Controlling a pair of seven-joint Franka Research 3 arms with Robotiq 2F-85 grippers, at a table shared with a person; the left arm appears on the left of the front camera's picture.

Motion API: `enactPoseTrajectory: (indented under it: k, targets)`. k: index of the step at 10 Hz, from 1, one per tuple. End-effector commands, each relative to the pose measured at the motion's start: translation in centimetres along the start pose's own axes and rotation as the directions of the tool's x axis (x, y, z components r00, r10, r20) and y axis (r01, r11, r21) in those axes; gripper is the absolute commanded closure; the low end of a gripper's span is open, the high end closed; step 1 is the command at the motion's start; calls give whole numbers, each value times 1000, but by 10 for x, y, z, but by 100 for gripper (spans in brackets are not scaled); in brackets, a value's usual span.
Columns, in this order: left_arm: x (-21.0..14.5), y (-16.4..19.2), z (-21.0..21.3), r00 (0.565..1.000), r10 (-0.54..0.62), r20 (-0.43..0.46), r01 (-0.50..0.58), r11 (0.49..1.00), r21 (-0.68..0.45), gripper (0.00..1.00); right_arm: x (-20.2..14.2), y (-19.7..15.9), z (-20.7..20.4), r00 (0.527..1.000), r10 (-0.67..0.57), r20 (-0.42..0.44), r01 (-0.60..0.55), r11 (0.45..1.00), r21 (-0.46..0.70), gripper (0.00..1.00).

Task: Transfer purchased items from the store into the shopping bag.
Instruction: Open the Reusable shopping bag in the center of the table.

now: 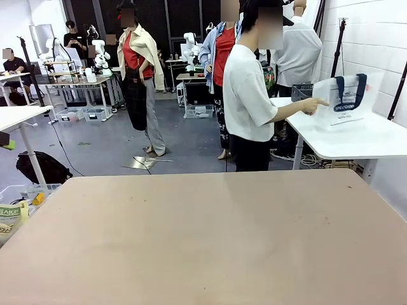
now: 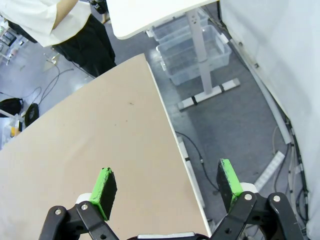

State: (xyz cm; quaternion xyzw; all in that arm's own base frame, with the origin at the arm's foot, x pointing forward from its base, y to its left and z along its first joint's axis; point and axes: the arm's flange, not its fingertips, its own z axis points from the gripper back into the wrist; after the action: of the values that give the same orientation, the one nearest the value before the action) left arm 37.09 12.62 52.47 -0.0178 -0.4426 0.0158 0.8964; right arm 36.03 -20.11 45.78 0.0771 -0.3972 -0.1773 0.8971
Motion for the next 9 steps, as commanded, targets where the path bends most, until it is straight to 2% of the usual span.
enactPoseTrajectory:
  k: [1, 9]
  targets:
    - [-1, 0, -1, 1000, 13, -11, -13, 1000, 2, 0, 0, 0, 0, 1000, -2, -3, 2, 1000, 2, 0]
    - [-1, 0, -1, 1000, 13, -11, -13, 1000, 2, 0, 0, 0, 0, 1000, -2, -3, 2, 1000, 2, 0]
